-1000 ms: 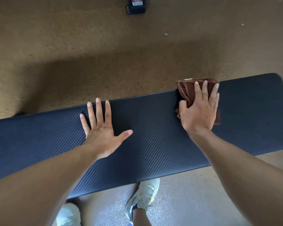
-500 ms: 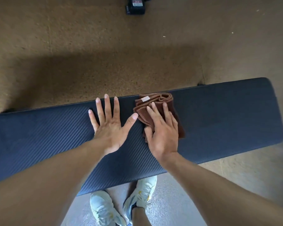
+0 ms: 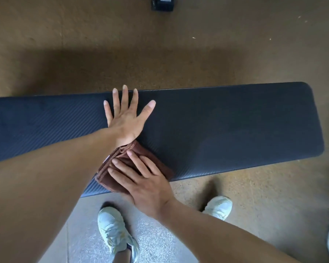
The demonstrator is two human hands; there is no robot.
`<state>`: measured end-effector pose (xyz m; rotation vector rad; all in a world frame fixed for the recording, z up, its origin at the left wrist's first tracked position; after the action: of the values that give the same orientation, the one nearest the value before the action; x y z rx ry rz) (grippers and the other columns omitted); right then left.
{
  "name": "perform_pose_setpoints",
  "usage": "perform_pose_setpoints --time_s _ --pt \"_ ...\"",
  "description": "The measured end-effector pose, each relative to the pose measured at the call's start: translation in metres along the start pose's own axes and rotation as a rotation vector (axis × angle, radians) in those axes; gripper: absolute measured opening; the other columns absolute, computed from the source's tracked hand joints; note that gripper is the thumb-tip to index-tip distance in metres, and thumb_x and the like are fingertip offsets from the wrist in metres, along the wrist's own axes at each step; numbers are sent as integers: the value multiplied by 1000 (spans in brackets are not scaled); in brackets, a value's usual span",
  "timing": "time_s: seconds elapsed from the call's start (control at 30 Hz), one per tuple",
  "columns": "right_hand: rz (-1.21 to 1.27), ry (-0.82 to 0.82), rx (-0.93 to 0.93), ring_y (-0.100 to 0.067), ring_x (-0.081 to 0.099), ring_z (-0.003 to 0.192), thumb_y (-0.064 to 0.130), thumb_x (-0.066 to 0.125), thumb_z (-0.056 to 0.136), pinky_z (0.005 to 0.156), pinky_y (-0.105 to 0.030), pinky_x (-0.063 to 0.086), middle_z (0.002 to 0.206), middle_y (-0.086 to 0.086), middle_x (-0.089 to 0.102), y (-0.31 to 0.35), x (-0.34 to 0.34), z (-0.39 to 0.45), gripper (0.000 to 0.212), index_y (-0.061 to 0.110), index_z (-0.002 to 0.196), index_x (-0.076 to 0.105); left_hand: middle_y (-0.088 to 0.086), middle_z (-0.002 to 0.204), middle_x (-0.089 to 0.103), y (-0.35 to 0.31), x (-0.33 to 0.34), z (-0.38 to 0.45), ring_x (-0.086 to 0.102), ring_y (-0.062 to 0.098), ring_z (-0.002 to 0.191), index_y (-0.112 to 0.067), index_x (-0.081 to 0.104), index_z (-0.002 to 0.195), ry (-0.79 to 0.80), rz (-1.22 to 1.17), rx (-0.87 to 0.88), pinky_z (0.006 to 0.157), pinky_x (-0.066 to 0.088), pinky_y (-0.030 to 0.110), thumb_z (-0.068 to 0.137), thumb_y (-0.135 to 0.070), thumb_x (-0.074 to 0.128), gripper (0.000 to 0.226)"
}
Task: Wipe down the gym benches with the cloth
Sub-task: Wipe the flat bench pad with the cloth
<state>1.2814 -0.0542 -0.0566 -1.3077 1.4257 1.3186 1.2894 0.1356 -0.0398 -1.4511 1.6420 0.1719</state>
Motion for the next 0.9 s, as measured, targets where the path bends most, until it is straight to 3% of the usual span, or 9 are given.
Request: perform_pose_setpoints --time_s 0.1,0.23,0.33,0.47,0.57,0.73,0.9 --pt "15 33 -20 -28 8 159 50 42 99 128 -44 7 170 8 24 -16 -4 -3 65 30 160 30 -7 168 -19 0 -2 -1 -30 15 151 -32 0 161 -47 2 -17 120 -21 46 94 -72 6 78" --pt "72 0 10 -25 9 159 48 48 95 128 -47 9 168 8 29 -51 -9 -18 66 29 157 37 1 171 -5 -15 -2 -5 -17 24 156 -26 15 161 -140 30 -83 123 -8 57 103 -45 12 62" --pt "95 -50 54 -25 14 159 44 52 91 128 -48 11 165 7 37 -99 -15 -43 67 28 155 43 1 171 -2 -45 17 -22 -13 21 156 -26 17 161 -223 -66 -140 125 -7 51 102 -62 19 70" --pt "83 -73 194 -25 21 157 42 56 87 126 -51 20 162 7 42 -196 -28 -96 69 28 153 45 -1 171 -9 -97 58 -34 -20 19 155 -29 11 161 -215 17 -82 124 -12 49 101 -63 18 70" --pt "58 -61 372 -28 24 156 41 57 84 125 -56 20 161 7 42 -287 -40 -139 71 29 153 44 -4 170 -15 -139 85 -28 -25 16 153 -30 8 162 -180 53 -39 124 -14 48 100 -63 19 70" --pt "179 -46 930 -25 -1 159 48 55 94 128 -54 4 172 11 14 -416 -66 -203 77 36 161 20 -3 164 -33 -203 130 -12 -40 21 146 -40 -10 159 -19 128 7 120 -22 52 98 -67 14 71" --pt "260 -206 1011 -23 9 159 38 58 91 125 -51 24 169 10 24 -406 -61 -200 71 32 157 33 0 156 -47 -213 143 -3 -47 27 141 -44 -25 152 68 247 -89 115 -27 56 94 -73 14 75"
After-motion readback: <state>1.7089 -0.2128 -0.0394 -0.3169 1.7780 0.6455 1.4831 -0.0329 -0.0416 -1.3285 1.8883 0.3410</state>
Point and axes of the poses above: each hand's wrist, its own z-axis towards the middle knuckle, its own x-axis out of the palm, y = z × x, the point moved 1 cm from there along z, towards the middle knuckle
